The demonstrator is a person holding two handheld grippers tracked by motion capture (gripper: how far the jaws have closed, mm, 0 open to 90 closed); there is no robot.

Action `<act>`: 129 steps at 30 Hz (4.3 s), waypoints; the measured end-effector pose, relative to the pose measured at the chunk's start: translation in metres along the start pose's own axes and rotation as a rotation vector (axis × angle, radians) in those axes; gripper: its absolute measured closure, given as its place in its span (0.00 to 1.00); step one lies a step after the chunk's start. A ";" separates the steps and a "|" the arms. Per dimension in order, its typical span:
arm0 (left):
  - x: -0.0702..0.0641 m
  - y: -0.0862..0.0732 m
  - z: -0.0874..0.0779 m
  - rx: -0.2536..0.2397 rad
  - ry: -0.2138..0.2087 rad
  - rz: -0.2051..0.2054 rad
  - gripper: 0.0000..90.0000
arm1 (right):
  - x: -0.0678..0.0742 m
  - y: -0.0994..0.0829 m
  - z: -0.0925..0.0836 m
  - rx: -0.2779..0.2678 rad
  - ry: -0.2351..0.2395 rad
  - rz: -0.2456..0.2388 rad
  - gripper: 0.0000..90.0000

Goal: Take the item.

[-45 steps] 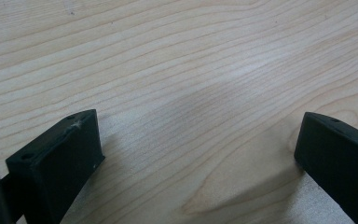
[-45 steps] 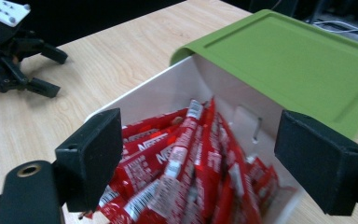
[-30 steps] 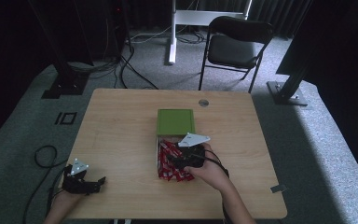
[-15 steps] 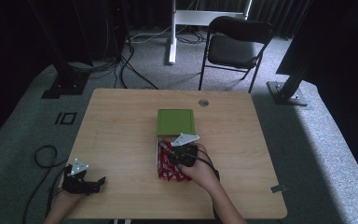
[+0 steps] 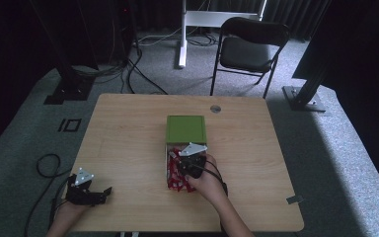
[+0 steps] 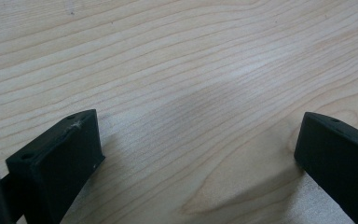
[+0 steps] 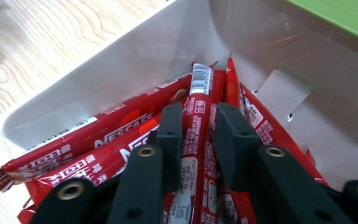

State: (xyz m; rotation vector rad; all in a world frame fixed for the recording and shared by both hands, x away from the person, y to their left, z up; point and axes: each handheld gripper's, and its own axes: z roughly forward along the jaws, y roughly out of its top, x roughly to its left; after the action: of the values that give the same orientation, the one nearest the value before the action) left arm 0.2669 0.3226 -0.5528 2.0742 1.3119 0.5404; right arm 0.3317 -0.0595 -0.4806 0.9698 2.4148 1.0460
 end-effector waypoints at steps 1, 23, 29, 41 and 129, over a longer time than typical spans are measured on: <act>0.000 0.000 0.000 0.000 0.000 0.000 0.02 | 0.000 0.000 0.000 0.003 -0.003 0.001 0.87; 0.000 0.000 0.000 0.000 0.000 0.000 0.02 | -0.002 0.003 -0.029 -0.067 0.054 0.076 0.94; 0.000 0.000 0.000 0.000 0.000 0.000 0.02 | -0.003 0.004 -0.040 -0.089 0.060 0.079 0.94; 0.000 0.000 0.000 -0.001 0.000 0.000 0.02 | -0.006 0.009 -0.064 -0.158 0.081 0.086 0.94; 0.000 0.000 0.000 0.000 0.000 0.001 0.02 | -0.129 -0.080 0.027 -0.131 -0.356 0.566 0.93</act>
State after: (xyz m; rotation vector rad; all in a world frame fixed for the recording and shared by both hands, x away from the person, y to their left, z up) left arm 0.2670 0.3227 -0.5528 2.0748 1.3114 0.5402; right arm 0.4016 -0.1757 -0.5534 1.6818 1.7987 1.0702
